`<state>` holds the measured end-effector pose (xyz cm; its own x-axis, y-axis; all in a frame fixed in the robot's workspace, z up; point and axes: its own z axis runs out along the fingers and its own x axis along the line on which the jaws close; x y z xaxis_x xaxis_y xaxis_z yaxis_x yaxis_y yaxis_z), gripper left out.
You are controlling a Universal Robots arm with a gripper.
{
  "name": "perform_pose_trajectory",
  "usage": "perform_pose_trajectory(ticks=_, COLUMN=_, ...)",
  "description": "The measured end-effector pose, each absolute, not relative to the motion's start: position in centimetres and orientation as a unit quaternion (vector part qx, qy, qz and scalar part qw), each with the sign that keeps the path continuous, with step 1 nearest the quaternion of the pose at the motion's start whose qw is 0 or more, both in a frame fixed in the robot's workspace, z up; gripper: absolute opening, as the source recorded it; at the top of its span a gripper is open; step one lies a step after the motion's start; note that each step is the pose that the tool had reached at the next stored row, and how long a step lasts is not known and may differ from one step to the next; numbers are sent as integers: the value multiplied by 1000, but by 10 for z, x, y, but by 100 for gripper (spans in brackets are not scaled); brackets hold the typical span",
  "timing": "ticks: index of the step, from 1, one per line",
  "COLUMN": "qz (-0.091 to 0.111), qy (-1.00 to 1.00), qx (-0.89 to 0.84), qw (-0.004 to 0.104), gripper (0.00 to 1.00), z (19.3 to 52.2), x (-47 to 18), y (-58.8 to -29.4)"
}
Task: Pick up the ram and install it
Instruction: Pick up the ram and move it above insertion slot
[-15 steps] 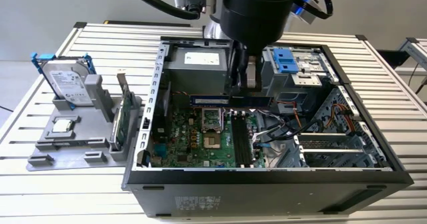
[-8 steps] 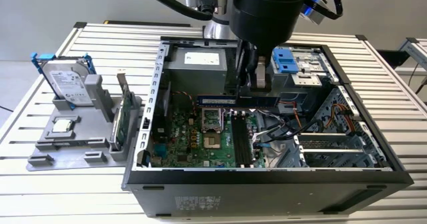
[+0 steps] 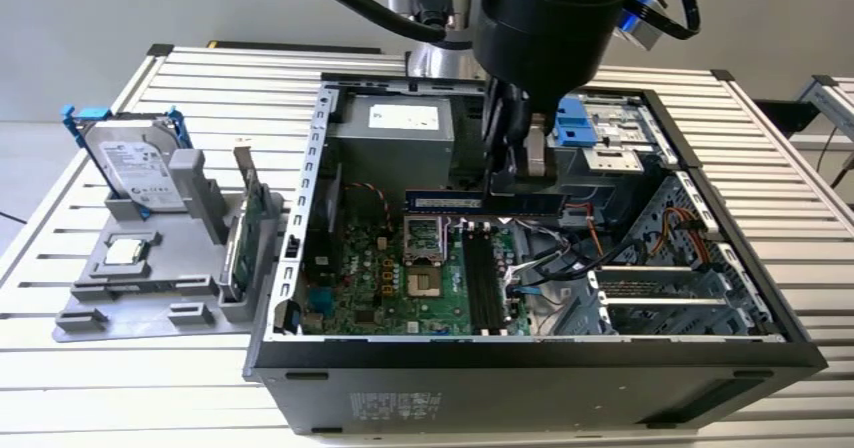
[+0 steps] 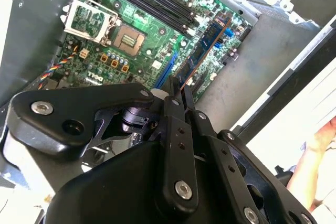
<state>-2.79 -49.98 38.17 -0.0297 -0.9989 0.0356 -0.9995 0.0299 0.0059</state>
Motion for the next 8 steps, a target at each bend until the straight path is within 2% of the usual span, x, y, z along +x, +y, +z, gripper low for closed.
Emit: perform_pose_trajectory(ticks=8, qz=10, qy=-718, qx=695, qw=15, gripper=0, z=382, x=-28, y=-500)
